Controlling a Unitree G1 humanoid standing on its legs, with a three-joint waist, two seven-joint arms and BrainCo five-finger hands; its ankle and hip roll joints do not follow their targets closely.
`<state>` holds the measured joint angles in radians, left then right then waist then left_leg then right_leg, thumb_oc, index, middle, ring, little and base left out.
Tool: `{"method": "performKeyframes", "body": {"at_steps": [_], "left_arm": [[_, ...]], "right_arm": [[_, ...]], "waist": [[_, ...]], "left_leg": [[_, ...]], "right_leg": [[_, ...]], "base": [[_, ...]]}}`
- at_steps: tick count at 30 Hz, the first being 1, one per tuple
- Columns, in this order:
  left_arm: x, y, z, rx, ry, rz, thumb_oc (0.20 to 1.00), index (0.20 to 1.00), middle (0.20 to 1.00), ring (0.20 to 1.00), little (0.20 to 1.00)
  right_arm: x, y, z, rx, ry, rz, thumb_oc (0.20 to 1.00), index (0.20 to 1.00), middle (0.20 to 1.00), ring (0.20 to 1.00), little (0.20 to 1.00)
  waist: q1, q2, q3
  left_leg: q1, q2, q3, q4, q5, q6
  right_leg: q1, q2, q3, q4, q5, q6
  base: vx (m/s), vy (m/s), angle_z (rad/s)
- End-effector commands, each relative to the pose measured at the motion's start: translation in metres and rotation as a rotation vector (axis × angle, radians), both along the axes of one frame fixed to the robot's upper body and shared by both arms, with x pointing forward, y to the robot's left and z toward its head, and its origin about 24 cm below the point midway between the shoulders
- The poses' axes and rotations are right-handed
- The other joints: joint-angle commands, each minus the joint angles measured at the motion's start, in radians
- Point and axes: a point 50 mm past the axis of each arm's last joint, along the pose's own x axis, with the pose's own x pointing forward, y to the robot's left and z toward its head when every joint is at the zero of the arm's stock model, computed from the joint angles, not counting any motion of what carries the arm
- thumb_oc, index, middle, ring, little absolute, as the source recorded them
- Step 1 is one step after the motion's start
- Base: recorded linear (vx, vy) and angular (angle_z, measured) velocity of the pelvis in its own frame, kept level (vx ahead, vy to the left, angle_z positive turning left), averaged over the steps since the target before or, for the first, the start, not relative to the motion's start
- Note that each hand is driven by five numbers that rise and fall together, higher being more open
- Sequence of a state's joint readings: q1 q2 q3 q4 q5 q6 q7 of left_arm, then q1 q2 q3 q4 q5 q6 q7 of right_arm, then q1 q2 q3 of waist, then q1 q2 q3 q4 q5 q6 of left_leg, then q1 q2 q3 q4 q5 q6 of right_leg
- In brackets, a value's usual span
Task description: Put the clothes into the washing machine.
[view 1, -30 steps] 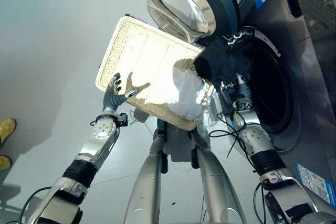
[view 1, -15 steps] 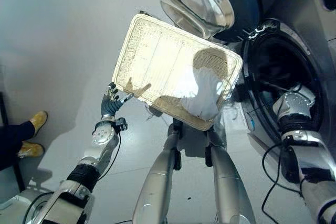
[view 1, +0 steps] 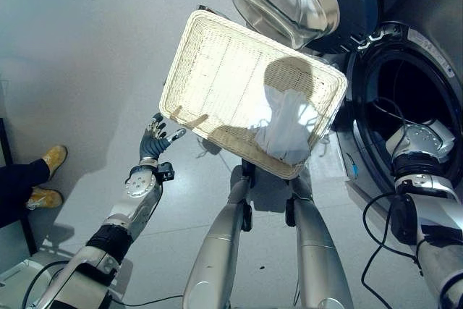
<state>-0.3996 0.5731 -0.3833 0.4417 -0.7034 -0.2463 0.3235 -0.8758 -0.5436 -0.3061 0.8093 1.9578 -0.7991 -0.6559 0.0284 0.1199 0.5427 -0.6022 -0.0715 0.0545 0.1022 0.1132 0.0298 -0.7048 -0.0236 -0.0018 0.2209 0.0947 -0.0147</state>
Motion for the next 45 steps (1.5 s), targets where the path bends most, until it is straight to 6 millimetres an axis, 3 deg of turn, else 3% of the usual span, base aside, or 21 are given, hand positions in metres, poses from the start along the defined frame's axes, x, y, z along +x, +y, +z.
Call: {"method": "performKeyframes", "body": {"at_steps": [1, 4, 5, 8, 10, 12, 15, 17, 18, 21, 22, 26, 27, 29, 31, 33, 35, 37, 38, 44, 45], "left_arm": [[0.001, 0.006, 0.009, -0.082, -0.037, 0.025, 1.000, 1.000, 1.000, 1.000, 1.000], [0.000, 0.006, 0.009, -0.081, -0.040, 0.022, 1.000, 1.000, 1.000, 1.000, 1.000], [0.000, 0.006, 0.011, -0.082, -0.050, 0.011, 1.000, 1.000, 1.000, 1.000, 1.000], [0.003, 0.006, 0.016, -0.080, -0.062, -0.005, 1.000, 1.000, 1.000, 1.000, 1.000], [0.005, 0.007, 0.017, -0.063, -0.062, -0.016, 1.000, 1.000, 1.000, 1.000, 1.000], [0.006, 0.006, 0.019, -0.056, -0.062, -0.017, 1.000, 1.000, 1.000, 1.000, 1.000], [0.006, 0.006, 0.017, -0.060, -0.065, -0.008, 1.000, 1.000, 1.000, 1.000, 1.000], [0.004, 0.006, 0.014, -0.067, -0.069, 0.014, 1.000, 1.000, 1.000, 1.000, 1.000], [0.000, 0.004, 0.007, -0.085, -0.067, 0.051, 1.000, 1.000, 1.000, 1.000, 1.000], [-0.009, 0.004, -0.005, -0.119, -0.057, 0.117, 1.000, 1.000, 1.000, 1.000, 1.000], [-0.018, 0.004, -0.018, -0.141, -0.043, 0.169, 1.000, 1.000, 1.000, 1.000, 1.000], [-0.022, 0.005, -0.024, -0.156, -0.035, 0.204, 1.000, 1.000, 1.000, 1.000, 1.000], [-0.039, 0.008, -0.048, -0.192, 0.004, 0.314, 1.000, 1.000, 1.000, 1.000, 1.000], [-0.046, 0.012, -0.056, -0.207, 0.020, 0.349, 1.000, 1.000, 1.000, 1.000, 1.000], [-0.046, 0.013, -0.057, -0.210, 0.022, 0.353, 1.000, 1.000, 1.000, 1.000, 1.000], [-0.053, 0.015, -0.069, -0.245, 0.052, 0.374, 1.000, 1.000, 1.000, 1.000, 1.000], [-0.055, 0.014, -0.071, -0.250, 0.061, 0.374, 1.000, 1.000, 1.000, 1.000, 1.000], [-0.059, 0.015, -0.079, -0.273, 0.086, 0.372, 1.000, 1.000, 1.000, 1.000, 1.000], [-0.061, 0.013, -0.086, -0.304, 0.117, 0.354, 1.000, 1.000, 1.000, 1.000, 1.000], [-0.058, 0.012, -0.092, -0.301, 0.158, 0.318, 1.000, 1.000, 1.000, 1.000, 1.000], [-0.055, 0.011, -0.092, -0.293, 0.166, 0.296, 1.000, 1.000, 1.000, 1.000, 1.000]], "right_arm": [[-0.028, -0.059, 0.016, -0.441, -0.018, 0.217, 1.000, 1.000, 1.000, 1.000, 1.000], [-0.018, -0.048, 0.006, -0.528, -0.041, 0.363, 1.000, 1.000, 1.000, 1.000, 1.000], [-0.008, -0.029, -0.006, -0.630, -0.024, 0.546, 1.000, 1.000, 1.000, 1.000, 1.000], [-0.001, -0.016, -0.020, -0.842, 0.199, 0.730, 1.000, 1.000, 1.000, 1.000, 1.000], [-0.006, -0.026, -0.033, -1.055, 0.568, 0.820, 1.000, 1.000, 1.000, 1.000, 1.000], [-0.004, -0.030, -0.024, -1.265, 0.804, 0.798, 1.000, 1.000, 1.000, 1.000, 1.000], [0.001, -0.027, -0.010, -1.403, 0.924, 0.737, 1.000, 1.000, 1.000, 1.000, 1.000], [0.006, -0.016, -0.003, -1.520, 0.992, 0.690, 1.000, 1.000, 1.000, 1.000, 1.000], [0.013, 0.005, 0.003, -1.661, 1.048, 0.655, 1.000, 1.000, 1.000, 1.000, 1.000], [0.013, 0.026, 0.000, -1.782, 1.055, 0.620, 1.000, 1.000, 1.000, 1.000, 1.000], [0.010, 0.045, -0.008, -1.848, 1.039, 0.595, 1.000, 1.000, 1.000, 1.000, 1.000], [0.008, 0.055, -0.012, -1.889, 1.022, 0.591, 1.000, 1.000, 1.000, 1.000, 1.000], [0.001, 0.094, -0.026, -2.063, 1.011, 0.582, 1.000, 1.000, 1.000, 1.000, 1.000], [-0.002, 0.108, -0.028, -2.151, 1.002, 0.565, 1.000, 1.000, 1.000, 1.000, 1.000], [-0.002, 0.109, -0.028, -2.161, 1.000, 0.562, 1.000, 1.000, 1.000, 1.000, 1.000], [-0.004, 0.130, -0.027, -2.310, 0.976, 0.530, 1.000, 1.000, 1.000, 1.000, 1.000], [-0.005, 0.135, -0.027, -2.345, 0.971, 0.525, 1.000, 1.000, 1.000, 1.000, 1.000], [-0.004, 0.147, -0.024, -2.460, 0.965, 0.512, 1.000, 1.000, 1.000, 1.000, 1.000], [-0.001, 0.157, -0.023, -2.610, 0.991, 0.486, 1.000, 1.000, 1.000, 1.000, 1.000], [0.012, 0.158, -0.021, -2.820, 1.202, 0.394, 1.000, 1.000, 1.000, 1.000, 1.000], [0.022, 0.152, -0.020, 2.794, -1.293, -0.393, 1.000, 1.000, 1.000, 1.000, 1.000]], "waist": [[-0.077, 0.042, -0.023], [-0.078, 0.035, -0.023], [-0.077, 0.030, -0.023], [-0.069, 0.024, -0.023], [-0.057, 0.017, -0.023], [-0.046, 0.012, -0.023], [-0.041, 0.012, -0.023], [-0.040, 0.012, -0.023], [-0.042, 0.015, -0.023], [-0.043, 0.018, -0.023], [-0.045, 0.019, -0.023], [-0.047, 0.020, -0.023], [-0.047, 0.020, -0.023], [-0.044, 0.021, -0.023], [-0.044, 0.021, -0.023], [-0.040, 0.021, -0.023], [-0.038, 0.021, -0.023], [-0.031, 0.023, -0.023], [-0.023, 0.025, -0.023], [-0.001, 0.028, -0.023], [0.012, 0.030, -0.023]], "left_leg": [[-0.048, -0.003, 0.002, 0.047, -0.013, -0.066], [-0.044, -0.005, 0.003, 0.046, -0.019, -0.066], [-0.043, -0.006, 0.005, 0.044, -0.019, -0.064], [-0.050, -0.006, 0.007, 0.038, -0.009, -0.062], [-0.046, -0.005, 0.005, 0.036, -0.013, -0.059], [-0.052, -0.003, 0.004, 0.034, -0.011, -0.056], [-0.053, -0.003, 0.002, 0.030, -0.010, -0.053], [-0.057, -0.004, 0.003, 0.028, -0.007, -0.052], [-0.061, -0.005, 0.005, 0.021, -0.003, -0.051], [-0.060, -0.005, 0.008, 0.016, -0.001, -0.050], [-0.062, -0.005, 0.009, 0.015, -0.001, -0.049], [-0.062, -0.004, 0.008, 0.015, -0.001, -0.048], [-0.057, -0.004, 0.004, 0.011, 0.000, -0.047], [-0.048, -0.004, 0.003, 0.005, 0.000, -0.046], [-0.047, -0.004, 0.003, 0.004, 0.000, -0.046], [-0.040, -0.006, -0.001, 0.004, 0.000, -0.048], [-0.039, -0.007, -0.002, 0.004, 0.000, -0.048], [-0.031, -0.009, -0.006, 0.003, 0.001, -0.049], [-0.025, -0.013, -0.010, 0.002, 0.002, -0.049], [-0.024, -0.016, -0.020, -0.001, 0.007, -0.048], [-0.029, -0.017, -0.028, 0.000, 0.009, -0.048]], "right_leg": [[-0.012, 0.046, -0.068, 0.114, -0.110, 0.027], [-0.008, 0.047, -0.067, 0.112, -0.112, 0.029], [-0.007, 0.047, -0.068, 0.107, -0.109, 0.029], [-0.010, 0.047, -0.075, 0.095, -0.095, 0.028], [-0.003, 0.042, -0.086, 0.092, -0.095, 0.031], [-0.005, 0.040, -0.096, 0.087, -0.090, 0.033], [-0.005, 0.038, -0.104, 0.086, -0.089, 0.035], [-0.010, 0.038, -0.108, 0.086, -0.087, 0.038], [-0.017, 0.038, -0.109, 0.083, -0.085, 0.039], [-0.020, 0.037, -0.109, 0.082, -0.088, 0.041], [-0.022, 0.037, -0.107, 0.083, -0.092, 0.042], [-0.022, 0.037, -0.106, 0.086, -0.095, 0.043], [-0.018, 0.033, -0.105, 0.089, -0.103, 0.045], [-0.011, 0.030, -0.107, 0.087, -0.107, 0.045], [-0.010, 0.029, -0.108, 0.086, -0.107, 0.045], [-0.003, 0.023, -0.110, 0.090, -0.113, 0.045], [-0.001, 0.021, -0.111, 0.090, -0.113, 0.045], [0.005, 0.015, -0.117, 0.091, -0.115, 0.046], [0.013, 0.008, -0.125, 0.087, -0.115, 0.048], [0.017, -0.001, -0.139, 0.089, -0.115, 0.054], [0.014, -0.003, -0.144, 0.092, -0.115, 0.056]], "base": [[0.00, 0.000, 0.00], [0.01, -0.014, -0.10], [-0.01, -0.029, -0.21], [-0.02, -0.031, -0.08], [-0.02, -0.051, -0.01], [-0.02, -0.025, -0.01], [0.00, 0.000, 0.00], [-0.04, 0.072, 0.01], [-0.05, 0.123, 0.01], [-0.04, 0.135, -0.02], [-0.02, 0.089, -0.01], [-0.02, 0.068, 0.00], [-0.05, 0.135, 0.00], [-0.04, 0.118, 0.03], [-0.02, 0.040, 0.05], [-0.03, 0.065, 0.11], [-0.02, 0.058, 0.23], [-0.03, 0.092, 0.21], [-0.02, 0.066, 0.12], [-0.01, 0.041, 0.21], [-0.01, 0.003, 0.13]]}}
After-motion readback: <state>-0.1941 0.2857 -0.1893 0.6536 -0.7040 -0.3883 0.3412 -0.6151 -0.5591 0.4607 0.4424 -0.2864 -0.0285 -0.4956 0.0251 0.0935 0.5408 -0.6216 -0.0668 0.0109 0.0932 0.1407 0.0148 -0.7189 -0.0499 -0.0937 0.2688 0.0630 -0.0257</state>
